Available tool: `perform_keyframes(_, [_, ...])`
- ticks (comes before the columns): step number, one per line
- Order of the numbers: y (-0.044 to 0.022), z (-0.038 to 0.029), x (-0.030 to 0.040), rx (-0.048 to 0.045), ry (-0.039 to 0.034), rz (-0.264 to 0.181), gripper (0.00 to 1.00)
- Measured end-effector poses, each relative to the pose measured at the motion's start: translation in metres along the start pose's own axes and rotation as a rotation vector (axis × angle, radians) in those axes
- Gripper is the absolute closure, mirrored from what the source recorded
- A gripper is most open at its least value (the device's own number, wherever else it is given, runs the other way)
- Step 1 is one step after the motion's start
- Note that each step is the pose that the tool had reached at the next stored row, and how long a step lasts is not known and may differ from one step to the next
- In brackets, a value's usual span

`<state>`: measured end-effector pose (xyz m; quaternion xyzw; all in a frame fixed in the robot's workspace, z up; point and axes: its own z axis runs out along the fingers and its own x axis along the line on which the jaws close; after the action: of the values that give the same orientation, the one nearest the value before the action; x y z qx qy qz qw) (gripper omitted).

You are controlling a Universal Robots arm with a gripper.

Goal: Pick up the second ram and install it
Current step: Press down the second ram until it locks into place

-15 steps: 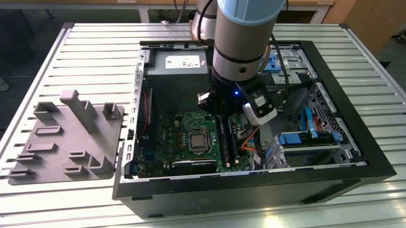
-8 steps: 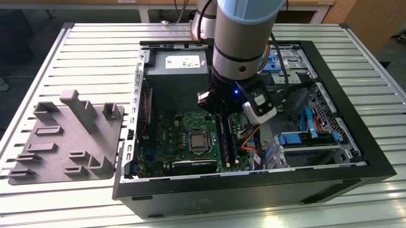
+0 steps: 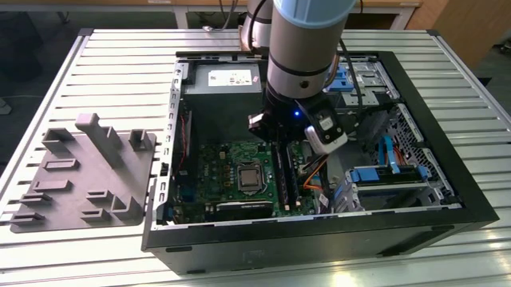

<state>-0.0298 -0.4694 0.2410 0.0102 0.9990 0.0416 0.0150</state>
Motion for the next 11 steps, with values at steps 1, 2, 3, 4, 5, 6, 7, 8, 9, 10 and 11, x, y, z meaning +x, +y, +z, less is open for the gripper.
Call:
perform_keyframes(1, [0.0006, 0.0001, 0.0000, 0.0000, 0.0000, 0.000, 0.89])
perform_keyframes(2, [0.0012, 0.0001, 0.0000, 0.0000, 0.0000, 0.000, 0.89])
perform_keyframes(3, [0.0019, 0.0002, 0.0000, 0.0000, 0.0000, 0.000, 0.89])
perform_keyframes(4, [0.0026, 0.0002, 0.0001, 0.0000, 0.0000, 0.000, 0.89])
perform_keyframes(5, [0.0033, 0.0002, 0.0001, 0.0001, 0.0000, 0.000, 0.89])
perform_keyframes(6, [0.0041, 0.0003, 0.0001, 0.0001, 0.0000, 0.000, 0.89])
perform_keyframes(7, [0.0047, 0.0004, 0.0001, 0.0000, 0.0000, 0.000, 0.89])
perform_keyframes(8, [0.0053, 0.0004, 0.0001, 0.0001, 0.0000, 0.000, 0.89])
perform_keyframes(9, [0.0059, 0.0005, 0.0001, 0.0000, 0.0000, 0.000, 0.89])
perform_keyframes(10, [0.0064, 0.0005, 0.0001, 0.0000, 0.0000, 0.000, 0.89])
perform_keyframes(11, [0.0068, 0.0006, 0.0001, 0.0000, 0.0000, 0.000, 0.89])
